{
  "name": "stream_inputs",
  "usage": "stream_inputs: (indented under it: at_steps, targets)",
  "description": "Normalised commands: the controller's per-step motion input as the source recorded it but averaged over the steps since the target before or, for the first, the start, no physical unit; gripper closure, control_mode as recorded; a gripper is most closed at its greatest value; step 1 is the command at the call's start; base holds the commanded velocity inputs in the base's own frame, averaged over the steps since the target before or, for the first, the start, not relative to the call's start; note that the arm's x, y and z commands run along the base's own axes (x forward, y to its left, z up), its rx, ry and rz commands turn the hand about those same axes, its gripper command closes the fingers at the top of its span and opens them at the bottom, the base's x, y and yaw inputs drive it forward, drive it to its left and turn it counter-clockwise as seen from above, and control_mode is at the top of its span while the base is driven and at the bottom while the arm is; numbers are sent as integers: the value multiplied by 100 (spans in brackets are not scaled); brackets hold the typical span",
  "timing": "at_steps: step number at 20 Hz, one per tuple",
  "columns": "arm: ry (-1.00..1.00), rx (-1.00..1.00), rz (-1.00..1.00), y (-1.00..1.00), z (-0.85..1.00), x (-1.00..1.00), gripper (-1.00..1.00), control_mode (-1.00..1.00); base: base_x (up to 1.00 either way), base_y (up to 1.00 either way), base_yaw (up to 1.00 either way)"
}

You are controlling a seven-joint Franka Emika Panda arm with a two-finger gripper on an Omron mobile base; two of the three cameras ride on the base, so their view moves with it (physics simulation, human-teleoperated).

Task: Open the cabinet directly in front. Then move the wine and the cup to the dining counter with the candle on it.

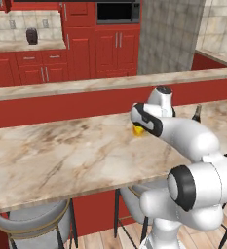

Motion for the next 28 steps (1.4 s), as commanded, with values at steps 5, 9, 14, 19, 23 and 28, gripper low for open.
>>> stream_inputs:
  at_steps: [5,9,14,19,23,28]
  targets:
    - [-3,3,0,-30,-47,0,100,-100,0,0,0]
    - [-1,17,-3,-17,-19,0,100,-100,0,0,0]
    - [2,3,0,0,-2,0,100,-100,0,0,0]
    - [25,0,-2,6,-9,8,100,-100,0,0,0]
    - [29,-1,-5,13,-5,23,100,-100,0,0,0]
    - [1,0,0,0,0,1,100,-100,0,0,0]
